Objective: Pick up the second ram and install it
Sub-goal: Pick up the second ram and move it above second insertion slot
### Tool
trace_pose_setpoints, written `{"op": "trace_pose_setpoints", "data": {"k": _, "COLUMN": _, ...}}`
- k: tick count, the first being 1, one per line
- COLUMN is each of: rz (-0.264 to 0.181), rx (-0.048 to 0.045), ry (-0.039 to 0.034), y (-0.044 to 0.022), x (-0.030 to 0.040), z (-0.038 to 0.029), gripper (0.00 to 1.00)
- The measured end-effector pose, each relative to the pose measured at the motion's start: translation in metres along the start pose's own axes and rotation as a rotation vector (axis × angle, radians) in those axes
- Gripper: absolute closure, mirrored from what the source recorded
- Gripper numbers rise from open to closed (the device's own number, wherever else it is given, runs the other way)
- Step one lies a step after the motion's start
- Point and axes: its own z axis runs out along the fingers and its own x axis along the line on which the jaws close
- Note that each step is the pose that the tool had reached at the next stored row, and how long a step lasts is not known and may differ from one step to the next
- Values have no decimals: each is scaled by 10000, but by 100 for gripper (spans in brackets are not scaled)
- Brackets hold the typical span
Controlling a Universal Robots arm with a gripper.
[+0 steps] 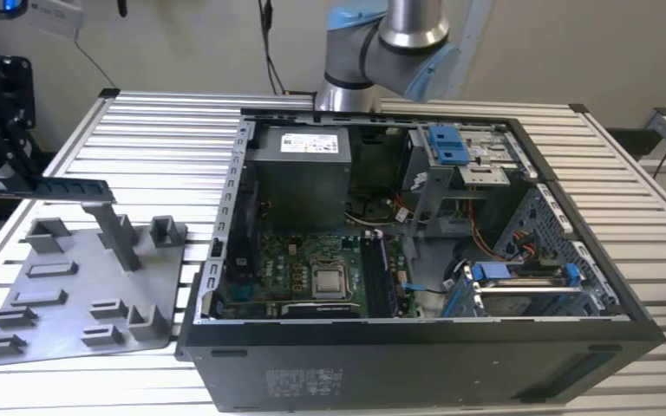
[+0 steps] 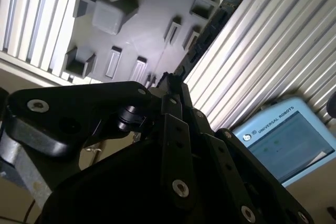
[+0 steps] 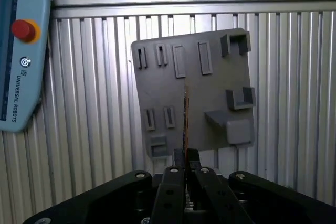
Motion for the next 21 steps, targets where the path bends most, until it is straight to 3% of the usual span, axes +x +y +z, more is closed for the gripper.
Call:
{"op": "trace_pose_setpoints", "data": {"k": 3, "rz": 0, "rx": -5, "ry": -8, "y": -47, "x": -2, "z": 0, "gripper": 86}}
{"op": "trace_pose_setpoints", "data": {"k": 12, "rz": 13, "rx": -18, "ry": -29, "y": -96, "x": -5, "z": -1, "gripper": 86}}
{"op": "trace_pose_setpoints", "data": {"k": 21, "rz": 26, "rx": -88, "ry": -26, "y": -299, "x": -15, "z": -2, "gripper": 86}}
